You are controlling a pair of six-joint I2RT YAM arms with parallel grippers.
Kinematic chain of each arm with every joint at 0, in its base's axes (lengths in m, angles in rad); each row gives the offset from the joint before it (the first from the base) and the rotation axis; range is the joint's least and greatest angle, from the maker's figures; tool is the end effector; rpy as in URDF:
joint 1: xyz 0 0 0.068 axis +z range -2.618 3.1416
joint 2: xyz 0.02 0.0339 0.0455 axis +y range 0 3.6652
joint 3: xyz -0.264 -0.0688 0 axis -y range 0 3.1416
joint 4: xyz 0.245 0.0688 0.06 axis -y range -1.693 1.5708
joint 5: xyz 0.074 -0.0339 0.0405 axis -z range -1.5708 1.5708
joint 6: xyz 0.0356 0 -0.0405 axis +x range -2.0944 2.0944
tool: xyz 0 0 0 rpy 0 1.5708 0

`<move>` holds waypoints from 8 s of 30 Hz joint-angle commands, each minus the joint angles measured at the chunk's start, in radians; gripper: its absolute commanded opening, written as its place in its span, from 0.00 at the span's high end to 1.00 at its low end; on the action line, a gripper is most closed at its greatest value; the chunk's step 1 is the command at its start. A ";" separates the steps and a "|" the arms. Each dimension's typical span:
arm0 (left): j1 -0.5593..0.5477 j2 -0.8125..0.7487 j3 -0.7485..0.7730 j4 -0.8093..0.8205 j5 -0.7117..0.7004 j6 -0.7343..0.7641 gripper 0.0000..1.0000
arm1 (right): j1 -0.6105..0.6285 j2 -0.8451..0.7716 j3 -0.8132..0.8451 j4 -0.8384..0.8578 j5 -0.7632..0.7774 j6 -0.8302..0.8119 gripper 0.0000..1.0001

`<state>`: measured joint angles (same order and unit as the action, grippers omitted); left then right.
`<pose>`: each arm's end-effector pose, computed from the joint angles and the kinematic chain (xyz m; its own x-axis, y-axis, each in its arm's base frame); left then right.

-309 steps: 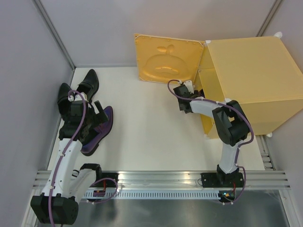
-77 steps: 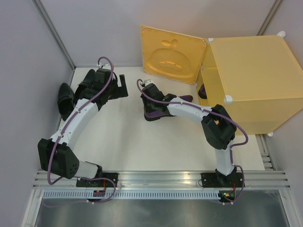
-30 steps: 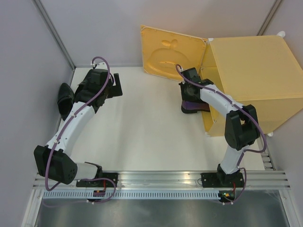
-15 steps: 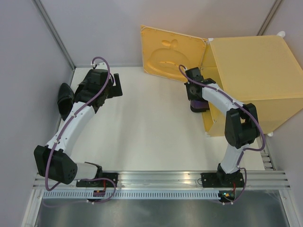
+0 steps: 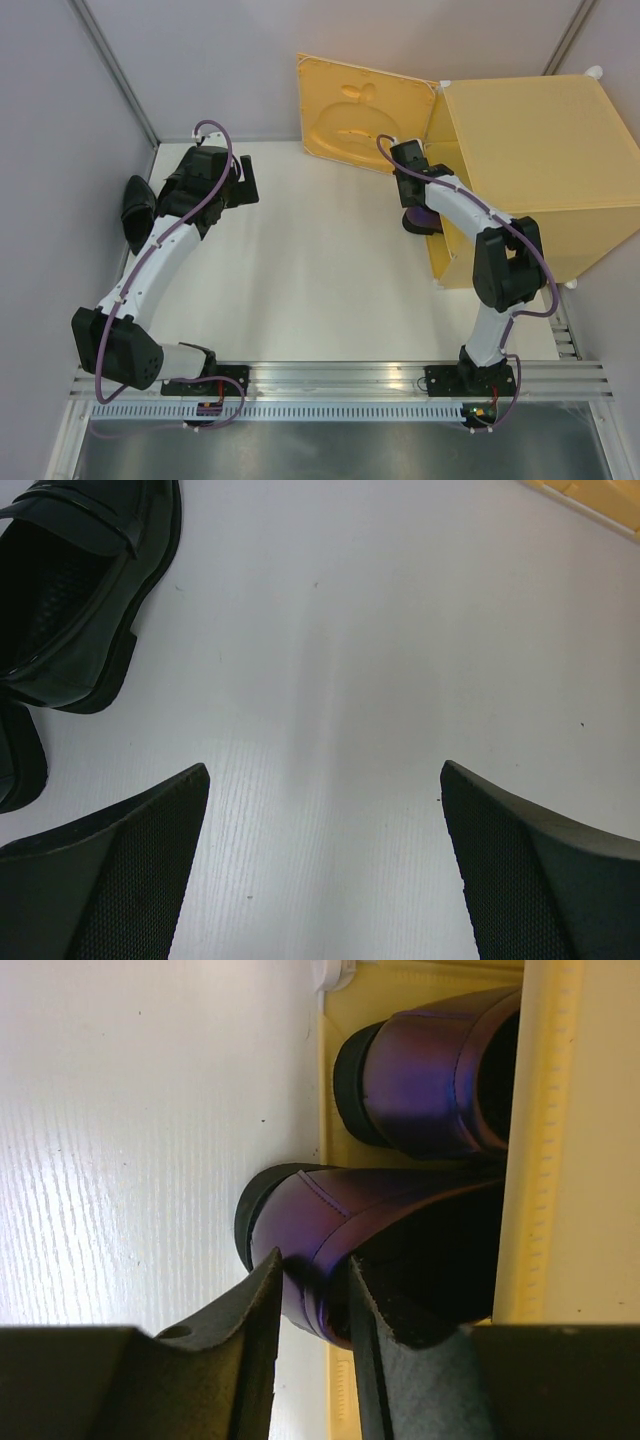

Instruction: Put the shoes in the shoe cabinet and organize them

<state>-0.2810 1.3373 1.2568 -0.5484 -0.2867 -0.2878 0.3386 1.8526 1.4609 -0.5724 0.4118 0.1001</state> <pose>0.2866 -0.0722 0.3468 -0.5551 -0.1232 -0.8226 -0.1160 0.9908 -0.0700 0.3854 0.1206 0.2414 -0.7799 -0.1776 -0.6002 -0.0113 0.9627 -0.2702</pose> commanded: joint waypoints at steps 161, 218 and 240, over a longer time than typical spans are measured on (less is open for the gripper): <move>0.781 0.153 -0.088 -0.157 0.043 -0.471 0.98 | 0.278 -0.541 -0.663 0.592 -0.438 0.136 0.20; -0.408 0.539 0.377 -0.211 0.043 -0.169 0.14 | 0.278 -0.958 -0.611 0.261 -0.399 0.181 0.18; 0.083 -0.262 -0.121 -0.219 0.124 -0.159 0.00 | 0.442 -0.376 -0.269 0.209 -0.418 0.066 0.17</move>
<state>-0.2131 1.1652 1.1835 -0.7803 -0.1009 -0.4740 0.7628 1.4288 1.1160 -0.3580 -0.0216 0.2092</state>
